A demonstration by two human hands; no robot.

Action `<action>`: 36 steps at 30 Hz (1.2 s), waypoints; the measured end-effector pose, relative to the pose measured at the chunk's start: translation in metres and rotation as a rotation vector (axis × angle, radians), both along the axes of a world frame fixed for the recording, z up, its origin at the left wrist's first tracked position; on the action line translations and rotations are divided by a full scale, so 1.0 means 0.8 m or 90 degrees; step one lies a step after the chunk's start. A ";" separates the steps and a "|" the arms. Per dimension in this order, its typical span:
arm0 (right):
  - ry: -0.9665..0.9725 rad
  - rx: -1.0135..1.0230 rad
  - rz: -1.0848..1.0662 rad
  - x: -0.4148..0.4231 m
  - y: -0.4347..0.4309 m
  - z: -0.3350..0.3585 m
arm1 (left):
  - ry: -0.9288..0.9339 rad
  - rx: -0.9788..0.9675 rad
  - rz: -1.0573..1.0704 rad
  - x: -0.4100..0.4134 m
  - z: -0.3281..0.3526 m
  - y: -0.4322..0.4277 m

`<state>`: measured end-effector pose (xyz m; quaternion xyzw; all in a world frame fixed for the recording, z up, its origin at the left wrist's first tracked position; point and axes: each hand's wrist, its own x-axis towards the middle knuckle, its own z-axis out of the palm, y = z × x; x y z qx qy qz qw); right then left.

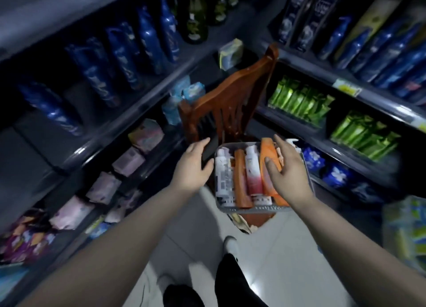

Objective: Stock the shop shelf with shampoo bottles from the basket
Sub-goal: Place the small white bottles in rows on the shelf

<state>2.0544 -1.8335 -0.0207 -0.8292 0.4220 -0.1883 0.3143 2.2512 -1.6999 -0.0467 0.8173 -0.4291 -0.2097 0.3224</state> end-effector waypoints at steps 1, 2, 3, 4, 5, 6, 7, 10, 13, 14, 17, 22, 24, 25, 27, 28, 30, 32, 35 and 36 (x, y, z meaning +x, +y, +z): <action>0.009 0.003 -0.004 -0.006 -0.007 -0.011 | 0.019 0.012 0.003 -0.006 -0.013 -0.008; 0.019 0.011 -0.005 -0.011 -0.012 -0.023 | 0.032 0.023 0.005 -0.011 -0.026 -0.016; 0.035 0.032 -0.011 -0.016 -0.021 -0.037 | 0.043 0.035 0.006 -0.017 -0.041 -0.027; 0.053 0.056 -0.017 -0.020 -0.029 -0.052 | 0.052 0.052 0.007 -0.021 -0.055 -0.036; 0.069 0.072 -0.019 -0.024 -0.035 -0.066 | 0.062 0.071 0.007 -0.024 -0.070 -0.044; 0.084 0.079 -0.018 -0.027 -0.040 -0.080 | 0.074 0.095 0.008 -0.027 -0.085 -0.050; 0.094 0.082 -0.013 -0.029 -0.044 -0.094 | 0.088 0.115 0.010 -0.028 -0.100 -0.054; 0.134 0.108 0.012 -0.026 -0.049 -0.128 | 0.115 0.160 0.034 -0.030 -0.142 -0.061; 0.201 0.111 0.061 -0.009 -0.051 -0.161 | 0.113 0.210 0.052 -0.031 -0.177 -0.067; 0.219 0.091 0.078 -0.001 -0.053 -0.171 | 0.119 0.216 0.059 -0.032 -0.188 -0.069; 0.286 -0.007 0.113 0.028 -0.067 -0.199 | 0.162 0.222 0.108 -0.038 -0.214 -0.075; 0.426 -0.081 0.102 0.068 -0.086 -0.220 | 0.143 0.225 0.201 -0.040 -0.231 -0.090; 0.466 -0.081 0.103 0.076 -0.088 -0.226 | 0.143 0.273 0.223 -0.040 -0.233 -0.095; 0.475 -0.078 0.097 0.078 -0.089 -0.228 | 0.144 0.294 0.231 -0.039 -0.233 -0.096; 0.485 -0.070 0.087 0.083 -0.091 -0.228 | 0.158 0.296 0.251 -0.038 -0.230 -0.098; 0.488 -0.064 0.083 0.085 -0.092 -0.227 | 0.173 0.286 0.266 -0.036 -0.227 -0.098; 0.484 -0.032 0.067 0.088 -0.093 -0.222 | 0.215 0.258 0.298 -0.035 -0.217 -0.095; 0.455 0.018 0.050 0.090 -0.088 -0.217 | 0.287 0.201 0.314 -0.035 -0.203 -0.088; 0.358 0.098 0.024 0.088 -0.075 -0.214 | 0.417 0.108 0.316 -0.037 -0.181 -0.073; 0.328 0.120 0.018 0.086 -0.072 -0.211 | 0.477 0.075 0.319 -0.036 -0.174 -0.068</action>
